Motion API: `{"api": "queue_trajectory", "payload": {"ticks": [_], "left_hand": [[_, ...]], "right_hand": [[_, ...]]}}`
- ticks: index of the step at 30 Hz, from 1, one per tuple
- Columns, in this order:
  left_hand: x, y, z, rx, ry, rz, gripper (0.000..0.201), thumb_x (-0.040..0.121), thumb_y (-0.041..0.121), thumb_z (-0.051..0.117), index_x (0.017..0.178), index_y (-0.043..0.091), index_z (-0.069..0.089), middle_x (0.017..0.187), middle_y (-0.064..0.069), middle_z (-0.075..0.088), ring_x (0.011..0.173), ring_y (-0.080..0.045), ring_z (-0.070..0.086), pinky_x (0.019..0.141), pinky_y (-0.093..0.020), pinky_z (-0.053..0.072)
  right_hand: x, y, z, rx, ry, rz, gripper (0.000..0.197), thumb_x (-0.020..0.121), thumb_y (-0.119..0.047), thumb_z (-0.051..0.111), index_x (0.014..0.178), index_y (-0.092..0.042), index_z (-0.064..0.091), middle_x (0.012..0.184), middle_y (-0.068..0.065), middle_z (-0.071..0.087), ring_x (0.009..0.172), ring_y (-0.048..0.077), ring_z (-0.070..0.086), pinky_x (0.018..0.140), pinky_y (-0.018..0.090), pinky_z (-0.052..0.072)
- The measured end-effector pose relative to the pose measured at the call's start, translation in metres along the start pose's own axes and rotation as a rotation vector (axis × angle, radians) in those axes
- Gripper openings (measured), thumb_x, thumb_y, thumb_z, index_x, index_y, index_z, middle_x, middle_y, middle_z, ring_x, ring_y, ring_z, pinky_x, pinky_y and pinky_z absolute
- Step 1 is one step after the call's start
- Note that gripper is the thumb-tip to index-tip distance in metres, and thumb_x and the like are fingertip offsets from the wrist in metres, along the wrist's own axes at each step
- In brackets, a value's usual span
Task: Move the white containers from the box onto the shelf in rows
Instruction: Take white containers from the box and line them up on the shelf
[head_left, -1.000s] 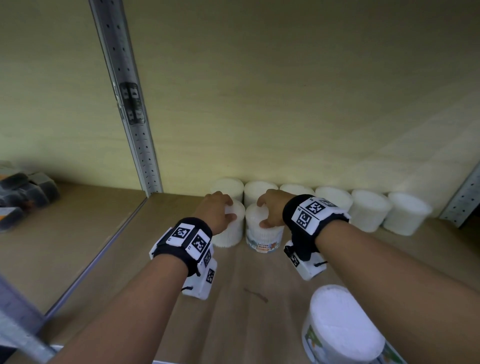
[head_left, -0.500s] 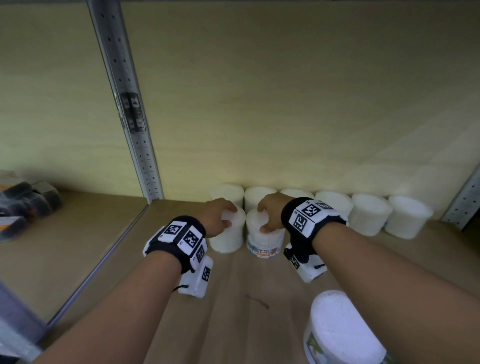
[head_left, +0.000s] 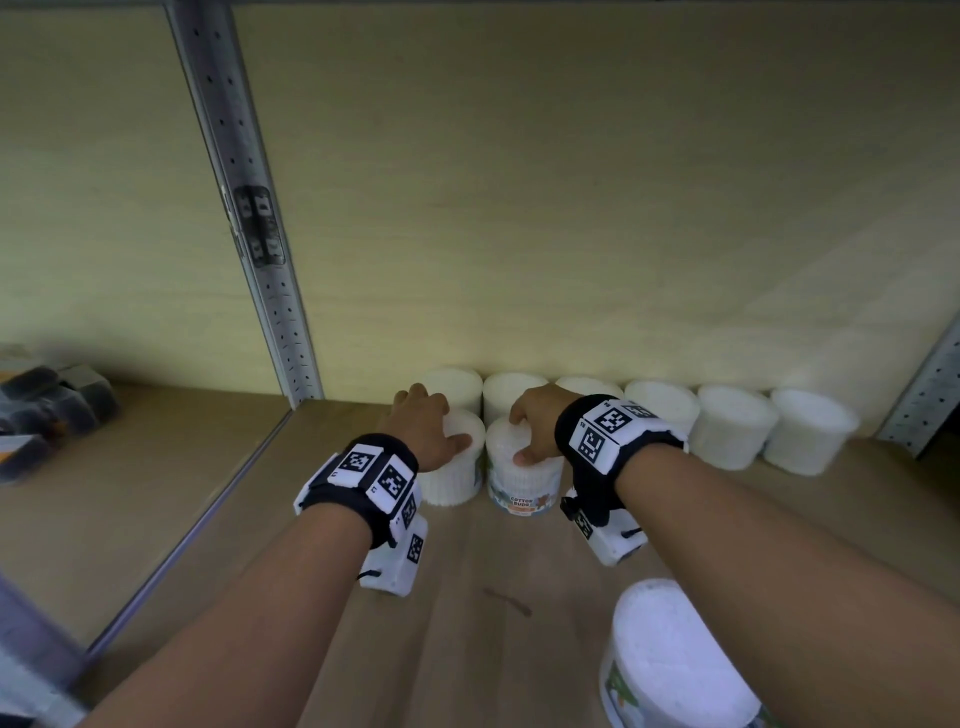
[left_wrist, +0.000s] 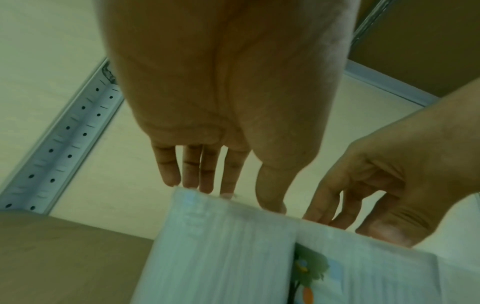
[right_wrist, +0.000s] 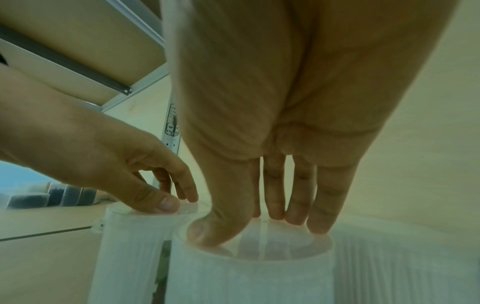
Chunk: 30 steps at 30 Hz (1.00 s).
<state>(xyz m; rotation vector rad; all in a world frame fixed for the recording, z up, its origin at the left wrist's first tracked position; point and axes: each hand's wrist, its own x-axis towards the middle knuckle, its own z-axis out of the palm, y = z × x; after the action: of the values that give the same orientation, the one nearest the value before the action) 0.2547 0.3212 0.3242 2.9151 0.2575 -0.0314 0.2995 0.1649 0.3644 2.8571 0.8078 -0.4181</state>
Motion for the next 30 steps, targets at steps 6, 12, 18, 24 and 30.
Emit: {"api": "queue_trajectory", "payload": {"ticks": [6,12,18,24,30], "left_hand": [[0.000,0.003,-0.004,-0.010,-0.076,0.034,0.057,0.093,0.036,0.055,0.143,0.014,0.037,0.145,-0.010,0.033,0.134,-0.030,0.033,0.109,-0.036,0.032],[-0.001,0.002,-0.010,-0.081,-0.204,0.118,0.057,0.095,0.007,0.049,0.147,0.015,0.028,0.154,-0.007,0.026,0.139,-0.025,0.031,0.110,-0.031,0.032],[-0.006,0.005,0.001,-0.075,0.049,0.070,0.045,0.092,0.020,0.053,0.136,0.014,0.043,0.139,-0.011,0.039,0.127,-0.031,0.040,0.100,-0.036,0.036],[-0.007,0.004,0.015,-0.051,0.154,0.004,0.048,0.089,0.045,0.055,0.125,0.012,0.053,0.126,-0.010,0.047,0.120,-0.028,0.044,0.101,-0.044,0.040],[-0.004,0.003,0.007,-0.036,0.049,0.038,0.047,0.091,0.039,0.055,0.131,0.016,0.048,0.134,-0.009,0.043,0.126,-0.027,0.041,0.105,-0.042,0.037]], "right_hand": [[-0.001,0.003,0.001,0.047,0.038,0.025,0.062,0.085,-0.036,0.068,0.137,-0.008,0.048,0.140,0.011,0.050,0.128,0.026,0.050,0.103,0.032,0.042],[0.002,0.004,0.003,0.120,0.037,0.008,0.065,0.088,-0.041,0.062,0.138,-0.003,0.047,0.141,0.013,0.050,0.128,0.027,0.050,0.107,0.033,0.042],[0.000,0.009,0.008,0.166,0.129,0.017,0.063,0.079,-0.029,0.076,0.135,-0.013,0.052,0.137,0.009,0.053,0.126,0.026,0.052,0.101,0.033,0.044],[0.010,0.008,0.012,0.179,0.086,0.027,0.063,0.089,-0.038,0.063,0.138,-0.003,0.046,0.142,0.012,0.049,0.130,0.024,0.047,0.103,0.028,0.037],[0.015,0.010,0.015,0.171,0.061,0.006,0.067,0.091,-0.040,0.057,0.143,-0.003,0.037,0.146,0.011,0.042,0.134,0.021,0.040,0.105,0.024,0.029]]}}
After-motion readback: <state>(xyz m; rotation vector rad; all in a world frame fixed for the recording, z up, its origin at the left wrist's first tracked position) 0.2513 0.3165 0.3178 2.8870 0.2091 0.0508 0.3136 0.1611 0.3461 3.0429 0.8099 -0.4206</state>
